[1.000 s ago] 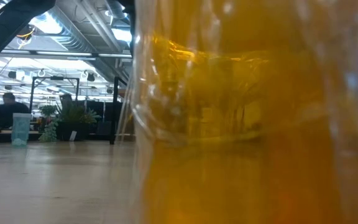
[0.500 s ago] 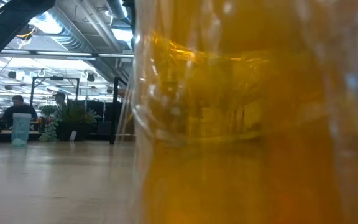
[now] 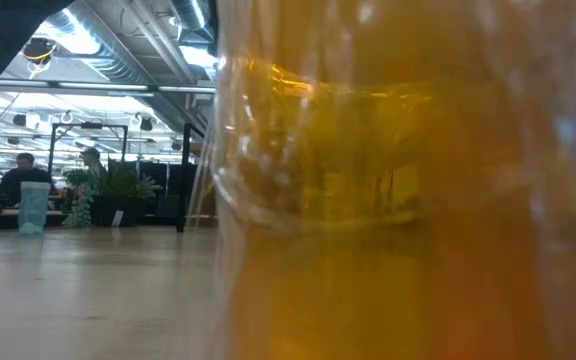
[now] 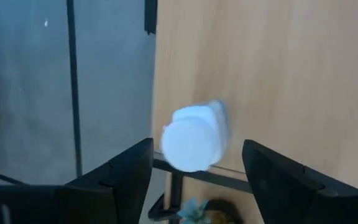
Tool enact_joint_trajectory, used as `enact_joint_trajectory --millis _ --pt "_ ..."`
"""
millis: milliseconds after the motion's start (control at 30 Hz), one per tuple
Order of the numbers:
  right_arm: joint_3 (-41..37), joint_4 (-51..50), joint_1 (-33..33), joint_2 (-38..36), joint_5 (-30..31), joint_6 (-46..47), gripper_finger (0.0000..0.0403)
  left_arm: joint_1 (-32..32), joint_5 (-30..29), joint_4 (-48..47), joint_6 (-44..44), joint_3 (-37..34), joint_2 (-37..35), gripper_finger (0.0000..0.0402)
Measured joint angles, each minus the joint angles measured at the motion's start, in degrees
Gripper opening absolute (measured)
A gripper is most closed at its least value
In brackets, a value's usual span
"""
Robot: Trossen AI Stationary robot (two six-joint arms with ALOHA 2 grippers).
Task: Pick and place medicine bottles onto shelf by color
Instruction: Put the top left white pill bottle on the shelf
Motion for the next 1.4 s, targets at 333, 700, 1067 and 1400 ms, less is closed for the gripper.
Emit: enact_joint_trajectory --millis 333,700,1067,1400 --pt "0.0 0.0 0.0 0.0 0.0 0.0 0.0039 -6.4 2.0 -4.2 -7.0 -1.7 -0.1 0.02" --pt "0.0 0.0 0.0 0.0 0.0 -0.1 0.0039 -4.2 4.6 -3.3 -10.6 -9.6 0.0 0.0105" --pt "0.0 0.0 0.0 0.0 0.0 -0.1 0.0039 -0.2 4.0 0.7 -8.7 -14.0 0.0 0.0042" --pt "0.0 0.0 0.0 0.0 0.0 -0.1 0.0039 1.8 2.9 3.8 -7.0 -16.7 0.0 0.0002"
